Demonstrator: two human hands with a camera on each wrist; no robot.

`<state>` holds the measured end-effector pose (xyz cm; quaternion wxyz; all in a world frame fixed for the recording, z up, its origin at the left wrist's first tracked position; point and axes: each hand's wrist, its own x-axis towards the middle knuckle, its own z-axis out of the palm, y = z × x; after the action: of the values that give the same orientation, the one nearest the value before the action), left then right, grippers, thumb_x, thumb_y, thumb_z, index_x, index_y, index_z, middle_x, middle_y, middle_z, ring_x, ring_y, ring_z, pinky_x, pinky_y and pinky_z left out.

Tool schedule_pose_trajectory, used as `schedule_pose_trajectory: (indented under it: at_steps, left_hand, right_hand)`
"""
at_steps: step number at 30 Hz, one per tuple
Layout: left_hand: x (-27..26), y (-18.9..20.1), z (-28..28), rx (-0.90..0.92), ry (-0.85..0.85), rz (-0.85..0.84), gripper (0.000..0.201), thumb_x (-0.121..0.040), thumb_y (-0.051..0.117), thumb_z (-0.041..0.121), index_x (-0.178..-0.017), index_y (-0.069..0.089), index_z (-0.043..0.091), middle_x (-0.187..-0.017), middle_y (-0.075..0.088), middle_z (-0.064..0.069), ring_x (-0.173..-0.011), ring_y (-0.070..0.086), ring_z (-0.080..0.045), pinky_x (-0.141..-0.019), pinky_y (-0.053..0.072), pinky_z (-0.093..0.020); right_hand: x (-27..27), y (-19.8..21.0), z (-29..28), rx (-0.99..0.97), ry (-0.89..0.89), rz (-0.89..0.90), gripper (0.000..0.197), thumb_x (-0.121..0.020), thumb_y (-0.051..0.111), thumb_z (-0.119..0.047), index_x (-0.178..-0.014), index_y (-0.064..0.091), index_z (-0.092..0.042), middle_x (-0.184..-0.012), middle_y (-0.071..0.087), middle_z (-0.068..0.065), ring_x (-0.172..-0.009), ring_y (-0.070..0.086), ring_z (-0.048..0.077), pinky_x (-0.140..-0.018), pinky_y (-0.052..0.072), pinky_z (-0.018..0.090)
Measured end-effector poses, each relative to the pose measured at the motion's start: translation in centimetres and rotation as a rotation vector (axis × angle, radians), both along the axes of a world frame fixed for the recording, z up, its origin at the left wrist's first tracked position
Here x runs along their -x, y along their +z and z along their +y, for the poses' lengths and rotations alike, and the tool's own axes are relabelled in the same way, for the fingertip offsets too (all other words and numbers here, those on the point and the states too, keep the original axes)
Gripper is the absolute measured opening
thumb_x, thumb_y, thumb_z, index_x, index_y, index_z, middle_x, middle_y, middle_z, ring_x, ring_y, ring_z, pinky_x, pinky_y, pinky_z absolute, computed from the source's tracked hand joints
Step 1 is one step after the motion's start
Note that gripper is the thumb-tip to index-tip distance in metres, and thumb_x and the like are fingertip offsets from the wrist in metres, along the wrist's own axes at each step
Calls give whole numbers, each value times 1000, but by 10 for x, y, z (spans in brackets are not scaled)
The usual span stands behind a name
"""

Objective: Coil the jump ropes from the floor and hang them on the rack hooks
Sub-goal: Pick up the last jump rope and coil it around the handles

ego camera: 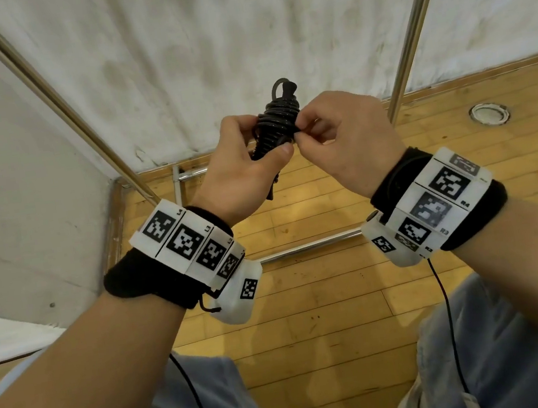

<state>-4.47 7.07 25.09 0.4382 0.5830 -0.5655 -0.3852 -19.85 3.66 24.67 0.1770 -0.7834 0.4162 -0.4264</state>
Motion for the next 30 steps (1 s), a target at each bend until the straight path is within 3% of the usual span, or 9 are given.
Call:
schedule_pose_trajectory:
  at_steps: [3, 5, 11, 14, 17, 21, 26, 30]
  left_hand:
    - [3, 1, 3, -2, 18, 64, 35, -90, 63, 14, -116, 40, 14, -100, 57, 7, -69, 60, -18, -66, 53, -37]
    - [3, 3, 3, 8, 16, 99, 34, -90, 62, 11, -117, 40, 12, -99, 56, 6, -72, 62, -20, -70, 55, -41]
    - [0, 7, 5, 119, -41, -1, 28, -93, 56, 10, -99, 42, 34, -101, 55, 4, -71, 64, -11, -67, 56, -37]
    - [1, 7, 6, 117, -48, 17, 31, -93, 55, 6, -98, 43, 34, -98, 54, 5, -71, 64, -12, -65, 55, -42]
    - [0, 9, 6, 99, -66, 43, 34, -91, 53, 1, -99, 44, 33, -98, 55, 3, -67, 64, -9, -66, 55, -35]
    - [-1, 12, 6, 76, -88, 39, 38, -90, 51, -2, -101, 45, 34, -102, 55, 0, -69, 64, -12, -76, 55, -42]
    - [0, 14, 7, 52, -103, 32, 39, -90, 51, -3, -106, 45, 32, -103, 53, -4, -74, 64, -17, -82, 56, -47]
    - [2, 14, 9, 63, -113, 14, 45, -88, 49, -5, -104, 42, 37, -102, 52, -2, -74, 63, -13, -81, 55, -48]
  right_hand:
    - [-1, 3, 0, 26, 3, 20, 3, -78, 62, -16, -78, 59, -17, -78, 53, -8, -67, 55, 10, -62, 51, 21]
    - [-2, 4, -1, 3, 4, -10, 5, -75, 61, -16, -75, 56, -17, -77, 52, -8, -66, 56, 12, -60, 50, 21]
    - [-3, 3, 1, -59, 51, -110, 10, -78, 65, -9, -79, 59, -17, -83, 56, -4, -73, 64, 16, -67, 56, 29]
    - [-2, 3, 0, -60, 66, -92, 5, -80, 69, -12, -81, 64, -13, -84, 58, -4, -73, 63, 14, -67, 53, 19]
    - [0, 7, -1, -104, 78, -101, 8, -79, 69, -10, -80, 64, -17, -82, 58, -6, -73, 64, 13, -66, 48, 8]
    - [2, 9, -1, -139, 68, -112, 16, -79, 66, -7, -78, 61, -22, -82, 61, -7, -73, 68, 15, -66, 53, 15]
    - [1, 6, -2, 45, 33, 24, 9, -84, 63, -11, -90, 70, -10, -84, 55, -9, -69, 56, 8, -65, 41, 7]
    - [-2, 4, -2, 105, 30, 32, 12, -84, 60, -11, -90, 70, -8, -84, 55, -6, -69, 52, 8, -65, 41, 10]
